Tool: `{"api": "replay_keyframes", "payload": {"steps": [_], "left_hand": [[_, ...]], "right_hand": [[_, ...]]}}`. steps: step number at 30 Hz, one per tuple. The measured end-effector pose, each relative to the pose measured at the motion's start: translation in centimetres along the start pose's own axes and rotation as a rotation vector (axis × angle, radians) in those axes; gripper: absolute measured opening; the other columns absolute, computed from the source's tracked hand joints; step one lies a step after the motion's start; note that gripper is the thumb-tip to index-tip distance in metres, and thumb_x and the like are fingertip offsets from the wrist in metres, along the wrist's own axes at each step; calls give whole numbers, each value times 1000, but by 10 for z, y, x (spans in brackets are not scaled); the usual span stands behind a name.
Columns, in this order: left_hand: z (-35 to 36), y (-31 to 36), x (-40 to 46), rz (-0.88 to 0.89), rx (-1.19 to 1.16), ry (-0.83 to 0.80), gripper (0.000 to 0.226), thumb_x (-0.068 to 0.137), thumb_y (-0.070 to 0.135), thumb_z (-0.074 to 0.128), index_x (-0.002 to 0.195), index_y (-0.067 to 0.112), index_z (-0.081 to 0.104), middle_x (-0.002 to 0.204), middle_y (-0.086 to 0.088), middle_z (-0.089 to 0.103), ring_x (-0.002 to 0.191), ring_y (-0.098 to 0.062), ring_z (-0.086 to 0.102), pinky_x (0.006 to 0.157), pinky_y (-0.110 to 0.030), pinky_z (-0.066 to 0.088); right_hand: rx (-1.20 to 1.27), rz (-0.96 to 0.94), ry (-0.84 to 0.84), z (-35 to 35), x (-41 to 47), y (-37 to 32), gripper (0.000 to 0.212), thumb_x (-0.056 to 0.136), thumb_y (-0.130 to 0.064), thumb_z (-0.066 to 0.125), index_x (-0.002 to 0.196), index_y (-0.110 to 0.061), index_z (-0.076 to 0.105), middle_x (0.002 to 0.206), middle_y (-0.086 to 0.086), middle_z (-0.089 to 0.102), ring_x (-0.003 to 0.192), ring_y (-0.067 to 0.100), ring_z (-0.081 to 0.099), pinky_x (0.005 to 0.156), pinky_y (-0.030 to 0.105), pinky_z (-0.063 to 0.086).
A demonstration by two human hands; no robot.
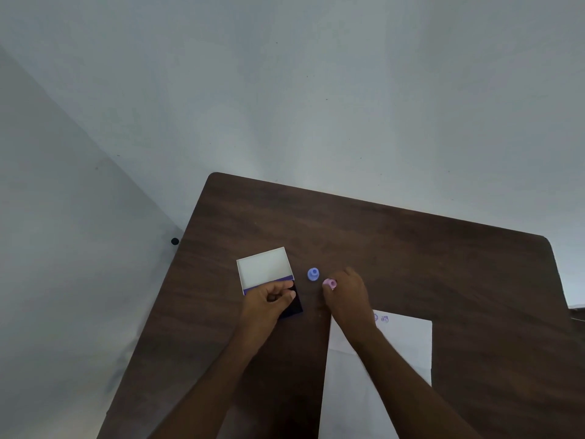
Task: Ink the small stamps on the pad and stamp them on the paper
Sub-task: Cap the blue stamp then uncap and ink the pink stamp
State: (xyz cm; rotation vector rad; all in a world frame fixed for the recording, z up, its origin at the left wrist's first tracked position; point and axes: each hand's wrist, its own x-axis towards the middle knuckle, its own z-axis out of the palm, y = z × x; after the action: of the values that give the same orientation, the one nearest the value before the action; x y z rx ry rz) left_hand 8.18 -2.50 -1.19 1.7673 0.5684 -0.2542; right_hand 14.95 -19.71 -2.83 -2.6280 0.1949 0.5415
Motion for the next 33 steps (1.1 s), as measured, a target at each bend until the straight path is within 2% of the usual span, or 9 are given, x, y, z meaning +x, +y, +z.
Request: {"api": "replay_keyframes", "payload": {"steps": [3, 7, 12, 14, 16, 18, 25, 29, 33], "left_hand": [[0, 4, -1, 9, -37, 18, 20, 86, 28, 70, 105, 26, 72, 98, 14, 71, 92, -2, 65, 71, -12, 52], [4, 14, -5, 24, -17, 19, 21, 87, 36, 66, 107, 30, 71, 103, 13, 69, 96, -5, 62, 72, -10, 49], [7, 29, -14, 145, 39, -48, 40, 87, 37, 64, 127, 33, 59, 113, 28, 53, 93, 11, 51, 68, 6, 39], [7, 33, -18, 146, 19, -71, 41, 86, 43, 64, 125, 33, 61, 112, 27, 56, 94, 9, 54, 70, 4, 42], [6, 34, -22, 137, -32, -91, 38, 84, 45, 65, 119, 30, 66, 110, 19, 67, 96, -1, 64, 80, -11, 51], [4, 35, -25, 144, -81, -83, 34, 83, 42, 69, 113, 26, 71, 103, 12, 73, 96, -4, 67, 85, -21, 54], [-3, 36, -34, 209, -93, -65, 27, 81, 32, 73, 108, 26, 74, 101, 14, 74, 94, 0, 67, 81, -16, 53], [-9, 38, -40, 243, -117, -94, 23, 77, 30, 75, 100, 34, 73, 92, 18, 75, 88, -1, 69, 72, -12, 51], [-12, 39, -42, 239, -148, -97, 25, 73, 34, 75, 98, 33, 75, 92, 16, 75, 87, -5, 70, 72, -14, 53]], "right_hand": [[100, -34, 20, -9, -9, -2, 21, 90, -29, 62, 95, -11, 69, 92, 5, 68, 82, 11, 57, 78, 24, 45], [468, 12, 99, -19, -27, -6, 15, 79, -31, 76, 86, -18, 72, 74, -8, 65, 67, 9, 61, 60, 15, 45], [854, 45, -62, -27, -43, -16, 19, 71, -33, 82, 83, -20, 76, 71, -2, 75, 64, 18, 71, 59, 23, 57], [965, 57, -130, -29, -47, -18, 19, 72, -29, 82, 85, -17, 77, 72, 3, 75, 64, 22, 72, 59, 25, 58], [1040, 71, -170, -29, -51, -19, 18, 74, -24, 81, 87, -13, 77, 75, 9, 75, 66, 25, 72, 61, 28, 58], [1094, 67, -204, -31, -54, -18, 15, 77, -20, 79, 88, -10, 76, 77, 13, 75, 67, 28, 72, 63, 31, 59], [1158, 44, -328, -37, -63, -18, 19, 76, -20, 78, 91, -9, 76, 84, 16, 74, 69, 27, 70, 64, 33, 59], [1148, -19, -341, -42, -68, -18, 30, 67, -31, 80, 88, -10, 77, 82, 15, 74, 67, 25, 70, 63, 32, 58], [1143, -42, -333, -42, -70, -19, 29, 66, -32, 80, 86, -12, 78, 82, 15, 74, 68, 27, 70, 63, 31, 58]]}}
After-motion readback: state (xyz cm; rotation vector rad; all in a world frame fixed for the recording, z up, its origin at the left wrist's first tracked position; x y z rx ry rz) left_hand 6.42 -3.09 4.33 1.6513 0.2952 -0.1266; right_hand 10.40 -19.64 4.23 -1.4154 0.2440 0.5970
